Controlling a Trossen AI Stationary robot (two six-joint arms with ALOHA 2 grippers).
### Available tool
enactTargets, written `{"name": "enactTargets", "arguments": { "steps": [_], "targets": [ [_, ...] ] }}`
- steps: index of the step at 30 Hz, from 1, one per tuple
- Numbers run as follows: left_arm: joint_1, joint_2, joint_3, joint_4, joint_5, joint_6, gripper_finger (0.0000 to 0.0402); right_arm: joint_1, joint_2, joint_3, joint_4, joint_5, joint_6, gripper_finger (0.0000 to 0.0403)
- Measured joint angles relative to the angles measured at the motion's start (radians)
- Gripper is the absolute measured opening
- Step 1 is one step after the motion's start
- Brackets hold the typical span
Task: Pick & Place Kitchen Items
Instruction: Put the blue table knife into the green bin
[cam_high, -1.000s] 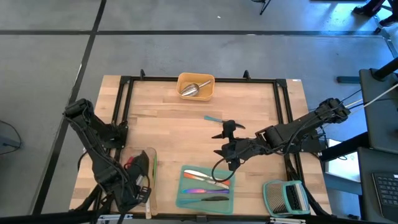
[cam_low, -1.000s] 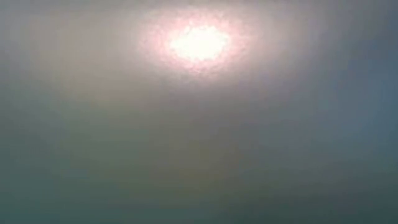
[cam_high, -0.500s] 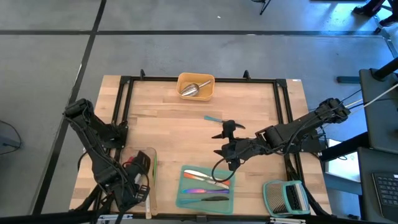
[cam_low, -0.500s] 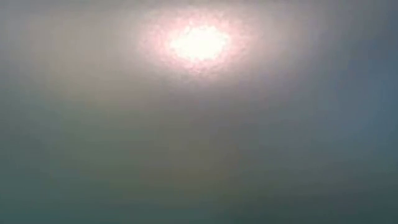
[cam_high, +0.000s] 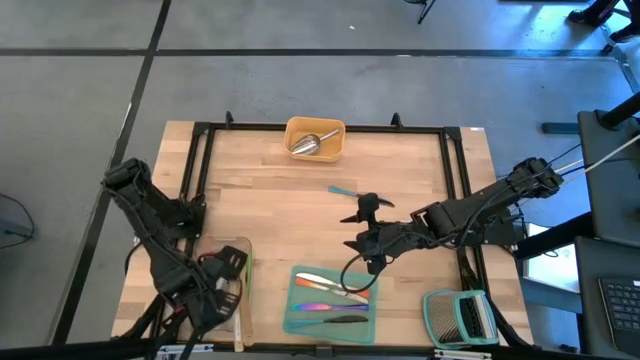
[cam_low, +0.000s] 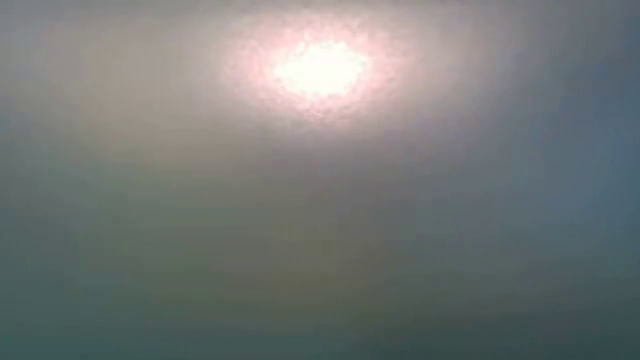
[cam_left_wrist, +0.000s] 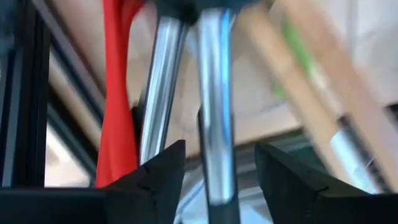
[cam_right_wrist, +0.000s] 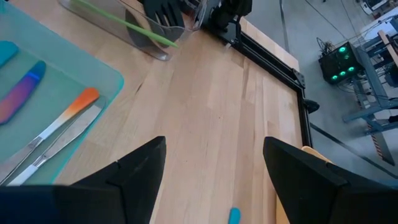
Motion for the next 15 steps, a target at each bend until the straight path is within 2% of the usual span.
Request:
{"name": "enactTargets", "arguments": {
  "steps": [3,8,15],
  "targets": [
    [0.029,0.000,0.000,-0.020,-0.052,0.060,0.0203,0.000,0.000,0.000,0.001,0.000,0.000,0.0272],
    [0.106,0.000,0.000,-0.028,-0.059,0.210,0.0209,0.000,0.000,0.000,-0.002,0.001,0.000,0.0272],
    [0.274,-0.013,0.001,-0.032,-0.015,0.549,0.0209,0.009,-0.005,0.000,-0.065,0.000,0.002,0.0272]
  ]
}}
